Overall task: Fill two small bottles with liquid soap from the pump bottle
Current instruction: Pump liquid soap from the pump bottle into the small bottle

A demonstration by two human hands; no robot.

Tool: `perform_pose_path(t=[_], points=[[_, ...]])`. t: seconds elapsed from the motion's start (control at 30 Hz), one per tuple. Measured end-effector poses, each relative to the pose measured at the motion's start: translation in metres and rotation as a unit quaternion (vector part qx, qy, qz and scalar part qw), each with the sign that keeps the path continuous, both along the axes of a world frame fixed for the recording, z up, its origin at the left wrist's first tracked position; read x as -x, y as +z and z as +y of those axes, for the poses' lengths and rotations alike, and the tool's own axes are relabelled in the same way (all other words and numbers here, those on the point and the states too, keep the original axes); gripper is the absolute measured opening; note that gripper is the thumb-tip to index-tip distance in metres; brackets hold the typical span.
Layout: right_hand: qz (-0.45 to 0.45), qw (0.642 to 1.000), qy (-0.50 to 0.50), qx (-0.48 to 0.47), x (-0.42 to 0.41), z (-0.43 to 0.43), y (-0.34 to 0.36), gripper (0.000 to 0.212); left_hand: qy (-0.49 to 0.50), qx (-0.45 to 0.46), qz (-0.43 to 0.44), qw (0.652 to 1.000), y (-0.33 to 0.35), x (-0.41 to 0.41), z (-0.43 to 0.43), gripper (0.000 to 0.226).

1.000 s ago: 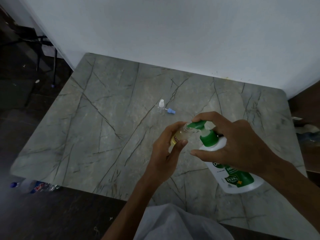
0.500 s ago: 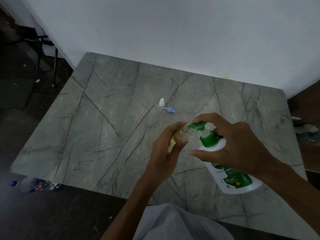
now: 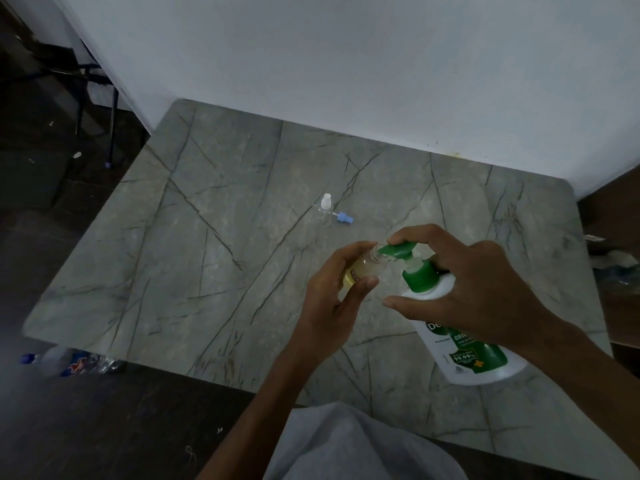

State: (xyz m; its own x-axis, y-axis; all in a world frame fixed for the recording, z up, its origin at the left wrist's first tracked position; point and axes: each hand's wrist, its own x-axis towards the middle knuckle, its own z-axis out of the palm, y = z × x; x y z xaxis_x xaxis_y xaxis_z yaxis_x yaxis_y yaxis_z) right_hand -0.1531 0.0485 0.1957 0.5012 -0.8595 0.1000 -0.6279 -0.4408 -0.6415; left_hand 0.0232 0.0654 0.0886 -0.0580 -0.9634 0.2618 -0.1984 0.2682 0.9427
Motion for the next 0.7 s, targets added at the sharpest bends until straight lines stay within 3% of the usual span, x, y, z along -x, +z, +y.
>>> perform_pose_path(t=[0.13, 0.37, 0.57, 0.7], points=[[0.009, 1.0, -0.001, 0.012, 0.0001, -0.003, 0.0013, 0.053, -0.012, -0.006, -0.011, 1.0, -0.0016, 0.0005, -0.0002, 0.035], [0.021, 1.0, 0.008, 0.006, 0.0016, -0.0043, -0.002, 0.063, -0.005, -0.013, 0.011, 1.0, -0.0032, 0.0001, -0.0025, 0.036], [0.019, 1.0, -0.011, 0.006, 0.0007, -0.0045, 0.001, 0.054, -0.015, 0.0, -0.016, 1.0, -0.002, 0.0001, -0.0015, 0.037], [0.028, 1.0, -0.001, -0.002, -0.0008, -0.0051, 0.003, 0.06, -0.012, -0.012, 0.001, 1.0, -0.0036, 0.0011, -0.0017, 0.036]])
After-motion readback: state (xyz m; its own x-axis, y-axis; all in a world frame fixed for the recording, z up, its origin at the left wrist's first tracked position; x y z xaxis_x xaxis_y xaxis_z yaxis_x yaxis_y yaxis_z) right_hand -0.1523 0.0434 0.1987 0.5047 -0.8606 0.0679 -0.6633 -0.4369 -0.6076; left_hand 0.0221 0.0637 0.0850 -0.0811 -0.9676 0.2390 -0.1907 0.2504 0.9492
